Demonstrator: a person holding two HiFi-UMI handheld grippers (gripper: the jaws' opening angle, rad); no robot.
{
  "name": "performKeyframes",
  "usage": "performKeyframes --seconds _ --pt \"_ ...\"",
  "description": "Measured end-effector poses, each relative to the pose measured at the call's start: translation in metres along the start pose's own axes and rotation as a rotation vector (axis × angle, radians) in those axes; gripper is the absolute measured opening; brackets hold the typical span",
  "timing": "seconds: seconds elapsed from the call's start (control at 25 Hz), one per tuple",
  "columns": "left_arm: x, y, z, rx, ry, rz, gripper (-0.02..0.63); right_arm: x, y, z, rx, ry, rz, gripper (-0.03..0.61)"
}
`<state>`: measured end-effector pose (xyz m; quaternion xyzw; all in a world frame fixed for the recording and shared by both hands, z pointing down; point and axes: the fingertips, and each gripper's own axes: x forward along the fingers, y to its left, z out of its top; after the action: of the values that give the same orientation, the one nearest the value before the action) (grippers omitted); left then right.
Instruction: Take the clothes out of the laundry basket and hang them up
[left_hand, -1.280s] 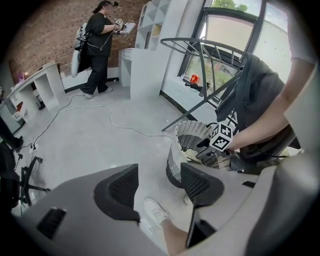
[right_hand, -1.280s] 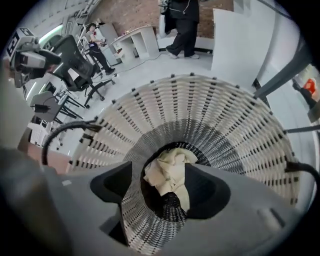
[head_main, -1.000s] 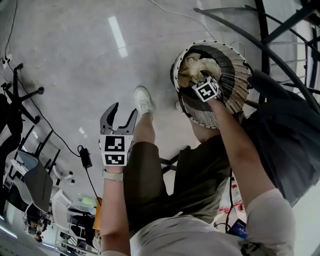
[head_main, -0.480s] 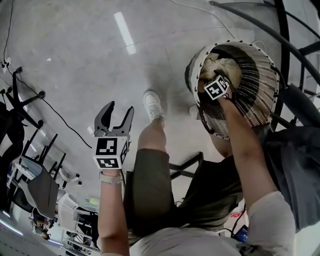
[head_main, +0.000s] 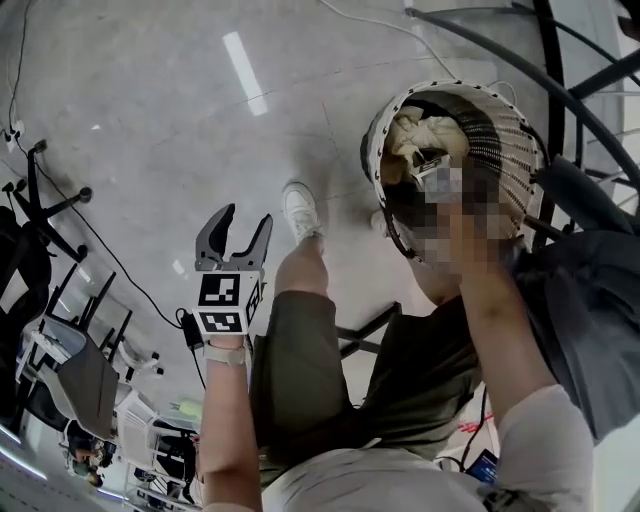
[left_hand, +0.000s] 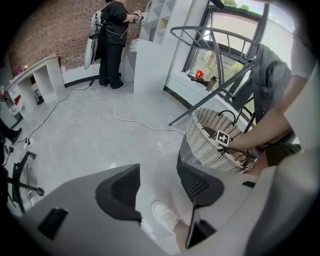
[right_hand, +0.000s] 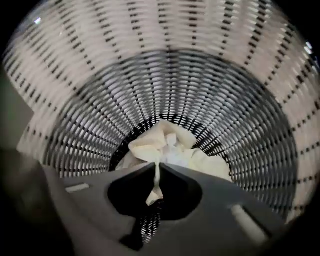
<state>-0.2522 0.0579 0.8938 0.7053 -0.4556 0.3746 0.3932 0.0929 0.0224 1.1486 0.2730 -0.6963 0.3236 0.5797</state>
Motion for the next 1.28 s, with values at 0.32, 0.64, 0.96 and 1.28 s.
performKeyframes --seconds 0.32,0.64,0.96,1.28 --pt "-0.055 -0.030 0.044 0.011 -0.042 -0.037 0.252 -0.112 0.003 0.019 0.127 -0.129 -0.037 0.025" --pt "-0.115 -0.050 0.080 0.052 -0.086 -0.093 0.252 -0.222 0.019 0.027 0.204 -0.195 -0.087 0.025" --pt "-0.169 -0.069 0.104 0.118 -0.120 -0.151 0.252 -0.345 0.032 0.043 0.310 -0.356 -0.174 0.025" --pt "-0.229 -0.085 0.143 0.176 -0.190 -0.197 0.252 -0.498 0.051 0.080 0.336 -0.566 -0.243 0.023"
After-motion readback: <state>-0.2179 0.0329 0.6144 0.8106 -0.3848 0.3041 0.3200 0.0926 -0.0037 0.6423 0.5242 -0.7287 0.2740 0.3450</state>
